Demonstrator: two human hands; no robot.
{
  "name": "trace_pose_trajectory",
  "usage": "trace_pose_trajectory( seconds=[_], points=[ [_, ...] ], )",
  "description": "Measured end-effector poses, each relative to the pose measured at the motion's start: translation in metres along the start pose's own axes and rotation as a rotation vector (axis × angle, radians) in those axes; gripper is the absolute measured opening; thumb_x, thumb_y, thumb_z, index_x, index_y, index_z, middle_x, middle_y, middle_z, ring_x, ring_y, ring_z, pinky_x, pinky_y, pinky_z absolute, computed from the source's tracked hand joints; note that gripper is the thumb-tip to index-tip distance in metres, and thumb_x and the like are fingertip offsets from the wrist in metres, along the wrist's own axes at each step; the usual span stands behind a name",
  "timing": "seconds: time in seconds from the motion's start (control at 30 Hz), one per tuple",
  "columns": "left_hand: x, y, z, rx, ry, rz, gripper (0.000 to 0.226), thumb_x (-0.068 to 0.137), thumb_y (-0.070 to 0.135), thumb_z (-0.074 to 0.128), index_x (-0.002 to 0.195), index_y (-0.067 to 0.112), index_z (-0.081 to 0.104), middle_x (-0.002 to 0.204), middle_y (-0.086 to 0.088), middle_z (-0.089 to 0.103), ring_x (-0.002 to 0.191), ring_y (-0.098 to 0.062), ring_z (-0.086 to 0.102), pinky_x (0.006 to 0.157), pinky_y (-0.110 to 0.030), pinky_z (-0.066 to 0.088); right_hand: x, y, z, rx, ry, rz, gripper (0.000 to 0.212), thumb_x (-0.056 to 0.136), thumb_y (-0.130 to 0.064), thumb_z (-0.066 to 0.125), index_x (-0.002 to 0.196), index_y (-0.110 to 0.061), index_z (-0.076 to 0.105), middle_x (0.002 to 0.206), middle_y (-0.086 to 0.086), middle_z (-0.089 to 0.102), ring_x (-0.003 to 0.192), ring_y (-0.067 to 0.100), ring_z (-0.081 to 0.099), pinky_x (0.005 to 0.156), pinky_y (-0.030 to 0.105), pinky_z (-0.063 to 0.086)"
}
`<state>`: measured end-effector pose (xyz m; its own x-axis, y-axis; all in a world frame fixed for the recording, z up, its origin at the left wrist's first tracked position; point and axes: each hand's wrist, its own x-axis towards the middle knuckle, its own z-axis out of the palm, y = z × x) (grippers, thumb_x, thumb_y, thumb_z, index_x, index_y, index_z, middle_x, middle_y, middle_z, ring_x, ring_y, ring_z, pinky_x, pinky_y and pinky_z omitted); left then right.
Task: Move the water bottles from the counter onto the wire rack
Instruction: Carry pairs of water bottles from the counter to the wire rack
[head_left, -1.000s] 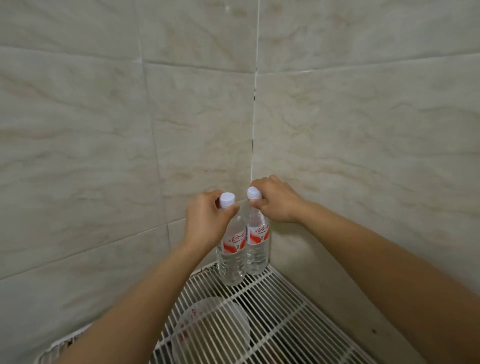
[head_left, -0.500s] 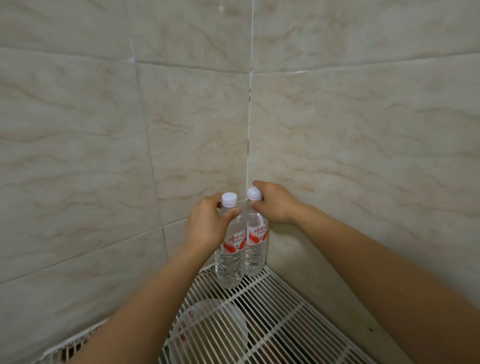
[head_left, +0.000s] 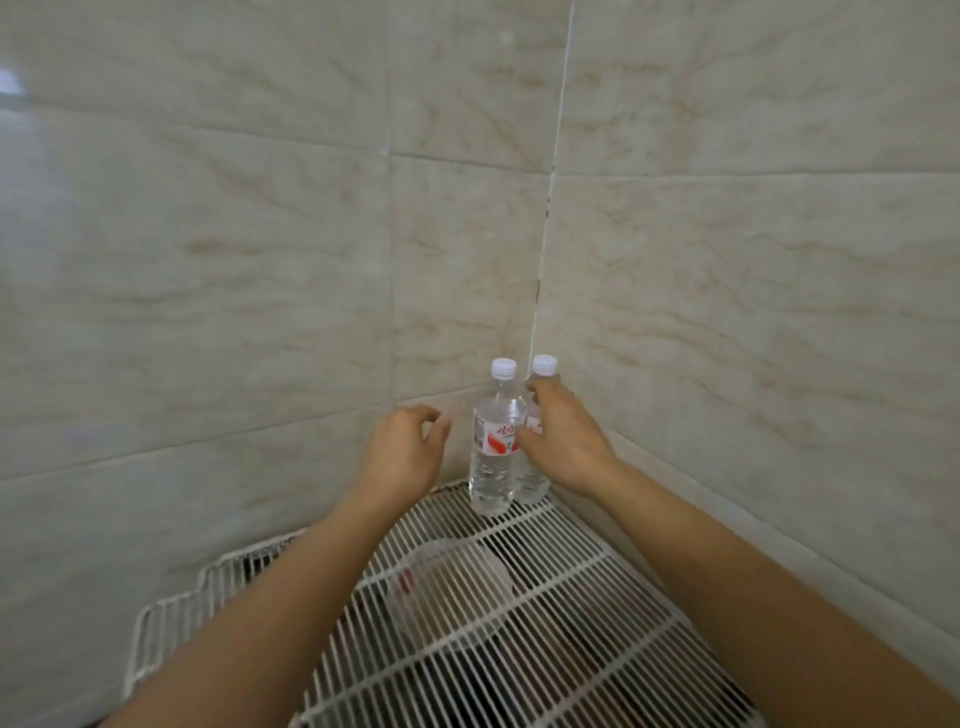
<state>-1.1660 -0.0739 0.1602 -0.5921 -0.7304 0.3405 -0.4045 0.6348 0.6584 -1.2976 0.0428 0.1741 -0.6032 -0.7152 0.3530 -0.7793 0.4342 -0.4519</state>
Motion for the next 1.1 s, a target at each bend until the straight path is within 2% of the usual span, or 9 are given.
trace_pose_trajectory(
  seconds=[0.13,0.23,0.3,0.43,0.6,0.73,0.87,0.97,1.1],
  points=[
    [-0.074,-0.028,-0.041,0.118,0.0,-0.053,0.032,0.096,0.024,0.046,0.117,0.009,0.065,0.126,-0.013,0.063,0.116,-0.03,0.058,0.095,-0.035,0.045,-0.067,-0.039,0.012,0.039,-0.107,-0.055,0.043,0.089,-0.026,0.058,0.128,-0.01,0.049,0.131,0.012,0.053,0.119,0.03,0.052,0.099,0.043,0.044],
    [-0.145,-0.045,-0.074,0.22,0.049,-0.079,0.03,0.095,0.024,0.047,0.114,0.012,0.066,0.121,-0.015,0.063,0.112,-0.031,0.059,0.09,-0.034,0.045,-0.127,-0.073,0.025,0.052,-0.187,-0.124,0.052,0.093,-0.028,0.056,0.138,-0.008,0.042,0.142,0.012,0.045,0.13,0.028,0.043,0.107,0.038,0.037],
    [-0.194,-0.054,-0.096,0.281,0.076,-0.103,0.029,0.095,0.024,0.046,0.112,0.013,0.066,0.118,-0.014,0.063,0.109,-0.031,0.058,0.085,-0.034,0.045,-0.166,-0.097,0.037,0.022,-0.225,-0.182,0.052,0.093,-0.03,0.055,0.138,-0.007,0.042,0.141,0.013,0.046,0.131,0.029,0.042,0.108,0.037,0.035],
    [-0.287,-0.074,-0.142,0.324,0.072,-0.174,0.031,0.097,0.023,0.043,0.117,0.01,0.062,0.124,-0.014,0.058,0.113,-0.031,0.055,0.089,-0.034,0.043,-0.24,-0.154,0.055,-0.006,-0.313,-0.27,0.057,0.093,-0.035,0.054,0.142,-0.01,0.038,0.146,0.011,0.041,0.135,0.028,0.039,0.11,0.039,0.034],
    [-0.389,-0.113,-0.207,0.4,0.146,-0.323,0.034,0.096,0.026,0.042,0.122,0.013,0.059,0.126,-0.01,0.057,0.113,-0.029,0.054,0.089,-0.039,0.049,-0.321,-0.234,0.076,-0.031,-0.421,-0.422,0.055,0.095,-0.034,0.051,0.142,-0.01,0.036,0.144,0.011,0.043,0.132,0.029,0.04,0.108,0.039,0.036],
    [-0.456,-0.148,-0.261,0.469,0.204,-0.437,0.035,0.095,0.026,0.043,0.124,0.013,0.058,0.125,-0.01,0.057,0.117,-0.028,0.049,0.09,-0.04,0.047,-0.378,-0.298,0.105,-0.046,-0.496,-0.545,0.048,0.095,-0.035,0.05,0.135,-0.012,0.041,0.137,0.01,0.046,0.127,0.028,0.043,0.102,0.041,0.038],
    [-0.516,-0.191,-0.32,0.516,0.251,-0.544,0.037,0.096,0.026,0.041,0.128,0.014,0.055,0.129,-0.009,0.053,0.12,-0.027,0.046,0.089,-0.04,0.046,-0.427,-0.374,0.139,-0.056,-0.568,-0.665,0.055,0.095,-0.035,0.05,0.143,-0.011,0.034,0.143,0.009,0.042,0.132,0.027,0.038,0.107,0.045,0.036],
    [-0.559,-0.231,-0.368,0.55,0.27,-0.623,0.039,0.096,0.026,0.041,0.132,0.015,0.051,0.132,-0.009,0.051,0.122,-0.027,0.044,0.091,-0.04,0.046,-0.46,-0.437,0.169,-0.047,-0.591,-0.739,0.054,0.095,-0.035,0.05,0.141,-0.012,0.036,0.14,0.008,0.044,0.13,0.027,0.039,0.105,0.045,0.036],
    [-0.615,-0.287,-0.433,0.571,0.285,-0.7,0.039,0.096,0.027,0.041,0.132,0.016,0.05,0.132,-0.008,0.051,0.121,-0.027,0.044,0.089,-0.039,0.045,-0.505,-0.517,0.212,-0.021,-0.64,-0.778,0.055,0.095,-0.035,0.049,0.142,-0.012,0.034,0.141,0.007,0.043,0.13,0.026,0.039,0.104,0.044,0.037]
  ],
)
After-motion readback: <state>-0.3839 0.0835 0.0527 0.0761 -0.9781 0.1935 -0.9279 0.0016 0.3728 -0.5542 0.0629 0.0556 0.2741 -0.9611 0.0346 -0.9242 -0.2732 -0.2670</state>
